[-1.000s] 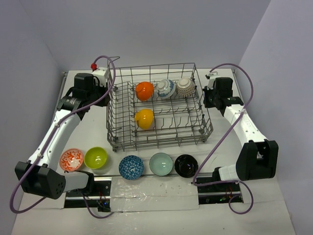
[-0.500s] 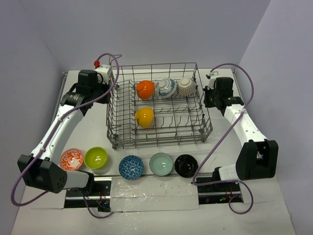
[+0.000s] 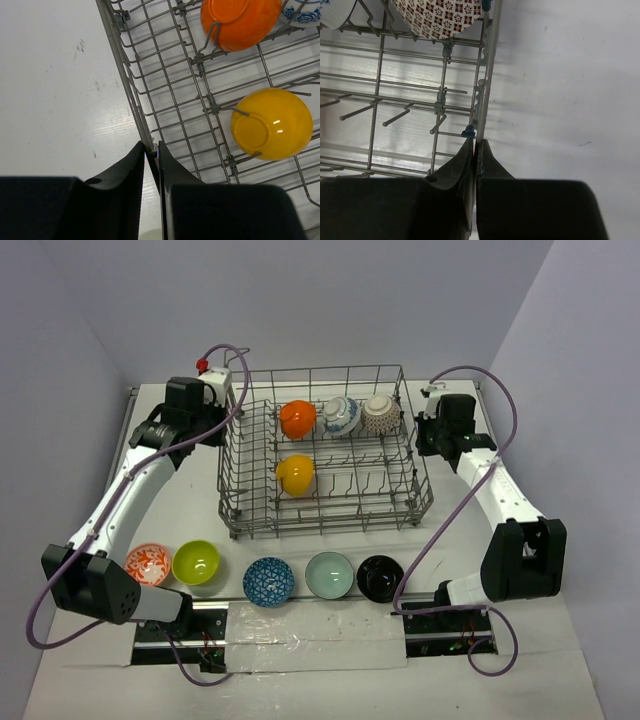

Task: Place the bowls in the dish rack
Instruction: Move the bowl from the dish rack, then pick up the bowl from the corner of the board.

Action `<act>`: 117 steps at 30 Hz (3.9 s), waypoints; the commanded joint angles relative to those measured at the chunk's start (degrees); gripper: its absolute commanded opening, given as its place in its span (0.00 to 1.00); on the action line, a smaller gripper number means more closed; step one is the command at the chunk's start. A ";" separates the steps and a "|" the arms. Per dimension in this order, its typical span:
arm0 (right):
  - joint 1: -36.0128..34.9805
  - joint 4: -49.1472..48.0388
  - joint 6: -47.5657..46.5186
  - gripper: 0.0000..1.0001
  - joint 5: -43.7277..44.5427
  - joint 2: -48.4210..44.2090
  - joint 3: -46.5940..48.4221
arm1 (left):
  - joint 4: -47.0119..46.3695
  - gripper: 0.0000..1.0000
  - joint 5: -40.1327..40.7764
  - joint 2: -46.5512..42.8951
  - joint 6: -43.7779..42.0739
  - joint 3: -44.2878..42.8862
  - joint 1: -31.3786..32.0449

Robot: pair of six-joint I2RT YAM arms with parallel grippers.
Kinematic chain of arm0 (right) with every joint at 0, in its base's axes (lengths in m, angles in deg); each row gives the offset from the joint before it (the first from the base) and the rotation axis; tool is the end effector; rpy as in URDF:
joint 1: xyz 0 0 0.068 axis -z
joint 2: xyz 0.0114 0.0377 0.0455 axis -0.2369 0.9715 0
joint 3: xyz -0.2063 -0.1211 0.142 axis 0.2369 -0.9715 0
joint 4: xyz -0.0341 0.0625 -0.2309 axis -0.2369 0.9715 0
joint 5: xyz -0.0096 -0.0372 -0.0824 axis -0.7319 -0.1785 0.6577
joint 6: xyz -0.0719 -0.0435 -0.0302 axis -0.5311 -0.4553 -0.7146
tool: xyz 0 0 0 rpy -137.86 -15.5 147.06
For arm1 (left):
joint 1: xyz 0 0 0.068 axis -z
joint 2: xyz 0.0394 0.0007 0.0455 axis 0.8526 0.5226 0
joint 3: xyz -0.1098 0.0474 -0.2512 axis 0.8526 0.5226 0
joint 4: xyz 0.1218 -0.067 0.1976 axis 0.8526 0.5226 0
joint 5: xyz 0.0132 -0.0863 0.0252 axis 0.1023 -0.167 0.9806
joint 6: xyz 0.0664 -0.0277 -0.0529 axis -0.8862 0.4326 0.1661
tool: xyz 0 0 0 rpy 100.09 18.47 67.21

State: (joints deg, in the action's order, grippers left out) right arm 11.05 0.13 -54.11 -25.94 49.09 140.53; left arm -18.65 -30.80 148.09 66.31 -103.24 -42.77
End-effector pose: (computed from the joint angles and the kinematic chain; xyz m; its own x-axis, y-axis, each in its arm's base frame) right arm 0.3252 0.0255 0.2692 -0.6190 -0.1410 -0.7726 -0.2173 0.9761 -0.0040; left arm 0.3057 -0.0843 0.3399 -0.5907 0.1466 -0.7935 0.2443 0.9697 -0.0027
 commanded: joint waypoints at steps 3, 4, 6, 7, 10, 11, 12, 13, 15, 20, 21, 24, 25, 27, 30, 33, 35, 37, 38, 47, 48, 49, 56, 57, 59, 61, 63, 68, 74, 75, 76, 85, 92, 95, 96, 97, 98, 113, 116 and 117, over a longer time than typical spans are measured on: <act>-0.86 2.19 -2.81 0.00 -0.95 2.44 1.37 | -2.52 0.00 2.08 2.45 -3.10 -2.18 0.09; -1.12 2.19 -2.73 0.00 -0.86 2.61 1.64 | -3.04 0.00 2.17 2.37 -3.36 -2.10 0.01; -1.21 2.37 -2.73 0.00 -0.78 3.14 1.99 | -4.45 0.00 2.61 1.84 -4.07 -1.40 0.09; -1.39 2.37 -2.73 0.00 -0.78 3.32 2.17 | -4.63 0.00 2.70 1.92 -4.16 -1.39 0.09; -1.83 2.37 -2.81 0.00 -0.51 3.67 2.61 | -4.45 0.00 2.70 2.71 -4.33 -1.92 0.09; -2.00 2.45 -2.81 0.00 -0.43 3.84 2.69 | -4.80 0.00 3.31 2.80 -4.25 -1.92 0.09; -2.09 2.37 -2.81 0.00 -0.25 3.84 2.78 | -4.98 0.00 3.49 2.98 -4.33 -2.01 0.09; -2.26 2.45 -2.81 0.00 -0.07 3.93 2.96 | -5.24 0.00 3.66 3.15 -4.33 -2.09 0.09; -2.44 2.46 -2.90 0.00 -0.16 4.11 3.05 | -5.16 0.00 3.67 3.51 -4.51 -2.62 0.09; -2.71 2.63 -2.99 0.00 -0.16 4.28 3.13 | -5.69 0.00 5.51 4.47 -3.90 -3.15 0.09; -2.71 2.63 -2.99 0.00 -0.16 4.37 3.13 | -5.60 0.00 5.51 4.56 -3.98 -3.50 0.09; -2.79 2.54 -3.08 0.00 0.10 4.46 3.22 | -5.60 0.00 5.77 5.26 -3.81 -4.02 0.09; -2.79 2.54 -3.16 0.00 0.19 4.46 3.31 | -5.51 0.00 5.86 5.44 -3.63 -4.20 0.09; -2.79 2.54 -3.17 0.00 0.28 4.64 3.40 | -5.77 0.00 6.47 6.05 -3.37 -4.55 0.09; -2.97 2.63 -3.25 0.00 0.28 4.64 3.40 | -5.42 0.00 6.48 6.84 -3.28 -5.26 0.09; -3.23 2.54 -3.25 0.00 0.45 4.81 3.49 | -5.16 0.00 6.21 7.37 -2.93 -5.70 0.09; -3.32 2.54 -3.25 0.00 0.54 4.90 3.57 | -5.25 0.00 6.13 7.46 -3.02 -5.70 0.09; -3.49 2.54 -3.34 0.00 0.72 4.99 3.66 | -5.16 0.00 6.04 7.46 -3.02 -5.79 0.09; -3.50 2.54 -3.34 0.00 0.81 5.07 3.66 | -5.33 0.00 5.95 7.38 -3.02 -5.61 0.09; -3.67 2.54 -3.08 0.00 0.81 4.72 3.66 | -5.77 0.00 6.48 6.41 -2.93 -4.91 0.09; -3.67 2.54 -3.08 0.00 0.81 4.72 3.66 | -5.69 0.00 6.74 6.32 -2.93 -4.91 0.09; -3.67 2.63 -3.08 0.00 0.72 4.64 3.66 | -5.77 0.00 6.83 6.23 -2.84 -4.91 0.09; -3.67 2.81 -2.90 0.01 0.63 4.46 3.66 | -6.21 0.08 7.27 5.18 -2.58 -4.56 0.09; -3.67 2.81 -2.81 0.06 0.54 4.37 3.57 | -6.21 0.09 7.44 4.74 -2.40 -4.47 0.09; -3.67 2.81 -2.81 0.07 0.37 4.20 3.66 | -6.56 0.13 7.62 4.21 -2.40 -4.12 0.09; -3.67 2.89 -2.90 0.10 0.28 4.20 3.66 | -6.57 0.16 7.79 3.60 -2.23 -4.03 0.09; -3.67 2.89 -2.90 0.16 0.28 4.20 3.75 | -6.48 0.20 7.88 3.16 -2.31 -3.85 0.09; -3.59 2.98 -2.55 0.26 0.19 3.76 3.75 | -6.30 0.30 8.59 2.72 -2.31 -4.03 0.09; -3.67 2.81 -2.46 0.34 0.19 3.32 3.66 | -6.21 0.39 8.15 2.36 -2.23 -4.03 0.09; -3.67 2.89 -2.46 0.35 0.19 3.32 3.66 | -6.13 0.40 7.89 2.28 -2.31 -4.03 0.09; -3.67 2.89 -2.46 0.36 0.10 3.32 3.66 | -6.04 0.41 7.80 2.19 -2.23 -4.20 0.09; -3.59 3.07 -2.37 0.43 0.10 2.88 4.19 | -6.74 0.44 9.81 0.44 -3.01 -4.47 0.09; -3.67 3.16 -2.37 0.49 1.16 1.65 4.36 | -7.09 0.45 10.25 -1.94 -3.28 -2.98 0.09; -3.67 2.81 -2.02 0.53 1.51 0.68 4.28 | -7.70 0.44 10.08 -3.17 -3.28 -1.57 0.09; -3.67 2.46 -1.85 0.54 2.38 0.42 3.93 | -7.97 0.45 10.17 -3.69 -3.28 -1.31 0.09; -3.67 2.28 -1.85 0.55 2.74 -0.19 3.84 | -8.06 0.45 10.43 -3.87 -3.37 -1.13 0.09; -3.59 2.02 -1.93 0.55 2.91 -0.37 3.75 | -8.06 0.45 10.61 -4.05 -3.28 -0.69 0.09; -3.67 0.26 -1.58 0.60 3.37 -6.35 3.31 | -9.73 0.45 13.51 -11.25 -3.28 2.12 -2.36; -3.67 0.26 -1.67 0.61 2.30 -8.54 3.13 | -9.64 0.44 12.28 -12.66 -2.93 2.65 -4.12; -3.67 0.26 -2.02 0.61 2.04 -9.77 3.05 | -9.82 0.44 11.76 -14.06 -2.93 3.09 -4.65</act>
State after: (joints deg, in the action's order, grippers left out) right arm 7.83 2.45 -56.04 -22.66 43.38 143.42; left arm -25.69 -18.21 137.34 62.92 -101.21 -45.96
